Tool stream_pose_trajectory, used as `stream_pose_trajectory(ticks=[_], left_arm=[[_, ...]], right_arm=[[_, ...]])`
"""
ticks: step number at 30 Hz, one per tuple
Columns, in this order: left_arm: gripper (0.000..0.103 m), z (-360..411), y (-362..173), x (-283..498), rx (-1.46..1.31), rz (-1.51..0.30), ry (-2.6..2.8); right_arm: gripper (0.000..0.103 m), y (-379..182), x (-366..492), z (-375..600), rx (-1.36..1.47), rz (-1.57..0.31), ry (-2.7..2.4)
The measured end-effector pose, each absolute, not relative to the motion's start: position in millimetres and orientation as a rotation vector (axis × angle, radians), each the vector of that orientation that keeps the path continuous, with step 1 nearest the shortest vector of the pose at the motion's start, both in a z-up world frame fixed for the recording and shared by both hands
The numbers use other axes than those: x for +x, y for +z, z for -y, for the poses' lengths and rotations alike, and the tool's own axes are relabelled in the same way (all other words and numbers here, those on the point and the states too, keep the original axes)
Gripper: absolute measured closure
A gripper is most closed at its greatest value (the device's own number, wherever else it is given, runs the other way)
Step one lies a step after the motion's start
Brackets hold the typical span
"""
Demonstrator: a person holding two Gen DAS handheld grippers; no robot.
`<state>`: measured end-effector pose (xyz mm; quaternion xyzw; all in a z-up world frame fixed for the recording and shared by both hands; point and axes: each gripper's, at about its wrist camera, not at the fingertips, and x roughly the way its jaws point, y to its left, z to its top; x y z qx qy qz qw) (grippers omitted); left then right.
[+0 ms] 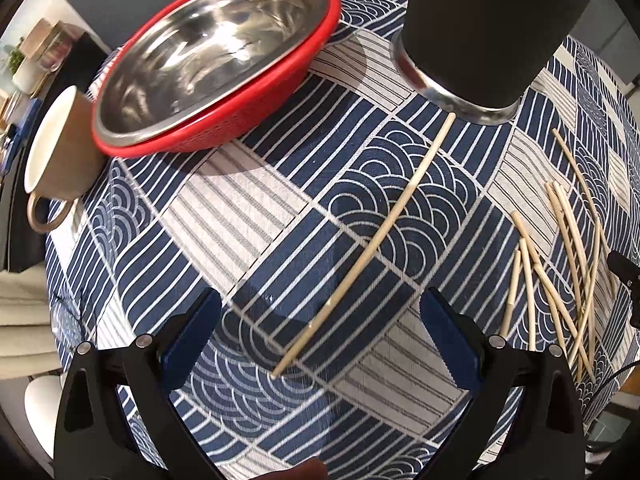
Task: Organize utensils
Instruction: 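Close the left tool on one wooden chopstick while the right tool grasps another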
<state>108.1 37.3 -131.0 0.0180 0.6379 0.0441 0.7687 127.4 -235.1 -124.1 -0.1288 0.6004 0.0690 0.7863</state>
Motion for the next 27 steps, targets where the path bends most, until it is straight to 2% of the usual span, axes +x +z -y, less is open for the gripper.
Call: stream_pose_trajectory(ticks=[11, 20, 27], left_arm=[[0.004, -46, -143, 125, -0.007, -1.397, 0.022], [0.004, -56, -145, 107, 0.042, -1.289, -0.044], [0.006, -56, -143, 93, 0.043, -1.298, -0.037]], right_arm=[[0.008, -142, 136, 242, -0.208, -1.317, 0.240], [0.007, -140, 128, 254, -0.183, -1.290, 0.244], [0.011, -139, 119, 262, -0.183, -1.300, 0.228]])
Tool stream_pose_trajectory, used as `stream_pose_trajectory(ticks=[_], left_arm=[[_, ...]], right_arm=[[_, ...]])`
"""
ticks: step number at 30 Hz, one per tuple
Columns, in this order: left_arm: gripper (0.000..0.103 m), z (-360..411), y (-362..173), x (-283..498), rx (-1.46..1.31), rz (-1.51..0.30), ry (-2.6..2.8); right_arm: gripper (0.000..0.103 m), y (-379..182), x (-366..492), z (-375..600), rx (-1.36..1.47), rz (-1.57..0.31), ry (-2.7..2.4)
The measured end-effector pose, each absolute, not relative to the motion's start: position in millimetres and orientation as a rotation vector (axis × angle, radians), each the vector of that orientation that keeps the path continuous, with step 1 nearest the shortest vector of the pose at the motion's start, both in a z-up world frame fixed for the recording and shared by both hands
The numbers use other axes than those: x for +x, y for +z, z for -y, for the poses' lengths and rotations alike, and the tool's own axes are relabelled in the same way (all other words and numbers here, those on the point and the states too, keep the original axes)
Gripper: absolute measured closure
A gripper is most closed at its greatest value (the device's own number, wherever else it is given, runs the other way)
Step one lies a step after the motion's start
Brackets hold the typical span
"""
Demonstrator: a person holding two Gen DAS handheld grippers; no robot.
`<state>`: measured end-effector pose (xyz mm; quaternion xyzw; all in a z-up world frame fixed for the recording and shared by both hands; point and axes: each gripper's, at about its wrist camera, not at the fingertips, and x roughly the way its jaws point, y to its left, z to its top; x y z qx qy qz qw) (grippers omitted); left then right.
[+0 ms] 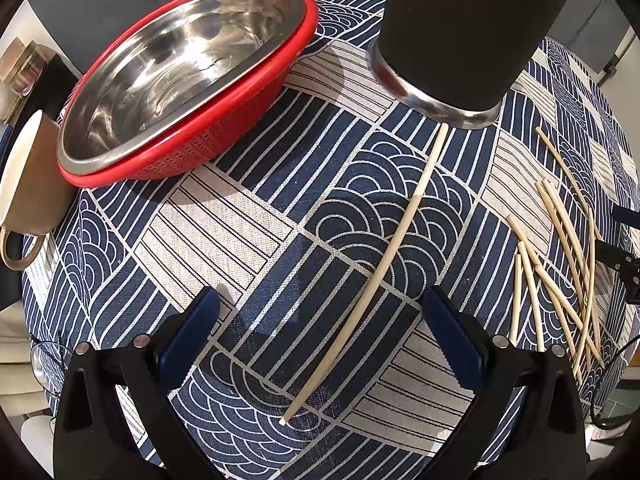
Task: Organize utensils
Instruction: 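Close the left tool on one wooden chopstick while the right tool grasps another, then lift both held chopsticks and carry them over the black holder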
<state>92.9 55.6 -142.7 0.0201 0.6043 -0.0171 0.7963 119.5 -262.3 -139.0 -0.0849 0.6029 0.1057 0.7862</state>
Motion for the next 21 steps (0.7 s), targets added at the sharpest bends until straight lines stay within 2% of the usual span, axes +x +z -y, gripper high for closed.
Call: stream_pose_trajectory(ticks=[2, 4, 7, 9, 10, 12, 15, 21], left_arm=[[0.012, -55, -139, 89, 0.052, -1.294, -0.048], [0.021, -51, -132, 88, 0.064, -1.289, -0.064], [0.038, -40, -122, 84, 0.081, -1.284, -0.084], [0.056, -36, -118, 80, 0.085, -1.285, -0.091], [0.061, -35, -116, 78, 0.088, -1.287, -0.098], [0.084, -34, -113, 72, 0.083, -1.291, -0.105], [0.097, -44, -113, 67, 0.053, -1.307, -0.111], [0.099, -58, -113, 42, 0.010, -1.345, -0.139]], right_arm=[[0.025, -133, 112, 259, -0.194, -1.288, 0.244], [0.054, -125, 102, 259, -0.218, -1.278, 0.280], [0.079, -120, 92, 254, -0.260, -1.270, 0.331], [0.091, -119, 85, 252, -0.284, -1.275, 0.352], [0.096, -119, 82, 254, -0.289, -1.279, 0.352], [0.099, -118, 76, 257, -0.292, -1.287, 0.346], [0.099, -116, 66, 266, -0.261, -1.304, 0.331], [0.099, -114, 52, 285, -0.134, -1.371, 0.359]])
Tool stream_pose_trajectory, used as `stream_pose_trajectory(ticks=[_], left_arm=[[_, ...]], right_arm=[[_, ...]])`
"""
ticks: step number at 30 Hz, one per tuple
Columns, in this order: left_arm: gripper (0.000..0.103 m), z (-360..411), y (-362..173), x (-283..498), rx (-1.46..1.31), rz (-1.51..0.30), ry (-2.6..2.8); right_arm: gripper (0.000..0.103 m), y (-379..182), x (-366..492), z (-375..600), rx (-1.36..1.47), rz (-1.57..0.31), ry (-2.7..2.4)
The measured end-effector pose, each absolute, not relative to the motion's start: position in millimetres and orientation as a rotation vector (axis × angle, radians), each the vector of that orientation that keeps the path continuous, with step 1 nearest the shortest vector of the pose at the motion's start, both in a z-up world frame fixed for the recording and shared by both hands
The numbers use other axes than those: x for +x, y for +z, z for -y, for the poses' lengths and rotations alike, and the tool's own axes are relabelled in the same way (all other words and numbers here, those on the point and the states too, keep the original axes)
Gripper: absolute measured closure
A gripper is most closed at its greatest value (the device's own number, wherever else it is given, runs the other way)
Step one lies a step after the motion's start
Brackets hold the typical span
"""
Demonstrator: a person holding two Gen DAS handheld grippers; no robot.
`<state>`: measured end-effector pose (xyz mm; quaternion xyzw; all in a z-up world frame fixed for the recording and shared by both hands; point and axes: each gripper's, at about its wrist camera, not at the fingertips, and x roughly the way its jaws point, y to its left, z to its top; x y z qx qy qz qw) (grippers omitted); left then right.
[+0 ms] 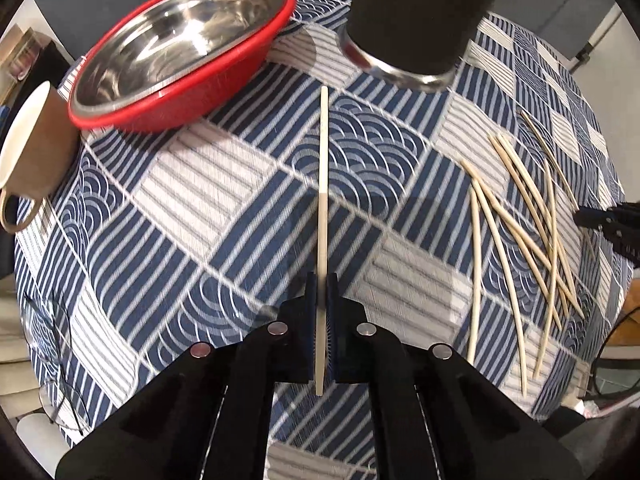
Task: Organize utensils
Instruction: 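Lift both held chopsticks and carry them over the black holder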
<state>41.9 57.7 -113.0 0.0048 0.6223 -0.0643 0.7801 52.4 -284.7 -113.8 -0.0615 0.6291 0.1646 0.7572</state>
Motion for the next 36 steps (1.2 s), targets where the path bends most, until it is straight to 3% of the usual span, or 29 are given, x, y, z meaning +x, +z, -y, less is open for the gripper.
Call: stream_pose_trajectory(ticks=[14, 36], left_arm=[[0.099, -74, -73, 7, -0.129, -1.297, -0.155], [0.098, -54, 68, 100, -0.016, -0.990, -0.119]], right_arm=[[0.099, -58, 40, 331, 0.098, -1.266, 0.445], [0.098, 74, 126, 274, 0.109, -0.899, 0.577]])
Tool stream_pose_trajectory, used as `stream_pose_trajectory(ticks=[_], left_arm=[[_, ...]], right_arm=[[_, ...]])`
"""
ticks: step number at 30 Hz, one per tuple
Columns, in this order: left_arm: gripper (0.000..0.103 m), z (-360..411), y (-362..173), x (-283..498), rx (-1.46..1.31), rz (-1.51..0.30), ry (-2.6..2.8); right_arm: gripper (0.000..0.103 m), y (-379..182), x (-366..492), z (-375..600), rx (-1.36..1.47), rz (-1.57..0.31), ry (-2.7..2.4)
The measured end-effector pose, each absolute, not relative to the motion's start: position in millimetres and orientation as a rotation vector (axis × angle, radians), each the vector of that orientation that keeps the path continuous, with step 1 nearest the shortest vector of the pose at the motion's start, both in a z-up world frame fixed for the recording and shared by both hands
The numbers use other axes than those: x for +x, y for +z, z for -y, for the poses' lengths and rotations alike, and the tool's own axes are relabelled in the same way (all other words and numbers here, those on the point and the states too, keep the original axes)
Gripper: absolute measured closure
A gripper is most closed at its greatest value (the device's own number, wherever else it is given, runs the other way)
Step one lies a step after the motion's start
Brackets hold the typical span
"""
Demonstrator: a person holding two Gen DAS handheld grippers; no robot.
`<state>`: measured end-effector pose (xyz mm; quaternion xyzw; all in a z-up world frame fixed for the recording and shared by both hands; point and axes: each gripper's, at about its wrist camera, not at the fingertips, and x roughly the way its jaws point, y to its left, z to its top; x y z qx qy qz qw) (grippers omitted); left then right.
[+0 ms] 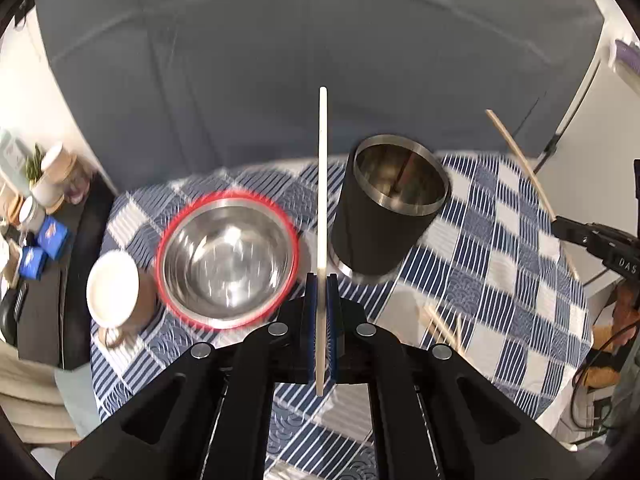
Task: Organize utensils
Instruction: 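Lift both held chopsticks and carry them over the black holder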
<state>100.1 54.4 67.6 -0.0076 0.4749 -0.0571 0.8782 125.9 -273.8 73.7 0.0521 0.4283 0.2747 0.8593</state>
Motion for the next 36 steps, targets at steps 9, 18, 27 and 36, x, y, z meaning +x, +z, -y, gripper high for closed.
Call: stream_pose_trajectory(ticks=[9, 18, 27, 36], left_arm=[[0.098, -33, 96, 141, -0.077, -0.918, -0.181], [0.098, -25, 82, 182, -0.203, -0.844, -0.188], [0.098, -22, 48, 199, -0.324, -0.702, -0.208], [0.098, -6, 25, 199, -0.232, -0.704, -0.185]], right_arm=[[0.098, 98, 163, 237, 0.169, -0.813, 0.675], [0.098, 78, 200, 219, 0.310, -0.697, 0.733], [0.098, 36, 219, 201, 0.391, -0.578, 0.735], [0.098, 12, 221, 195, 0.399, -0.569, 0.705]])
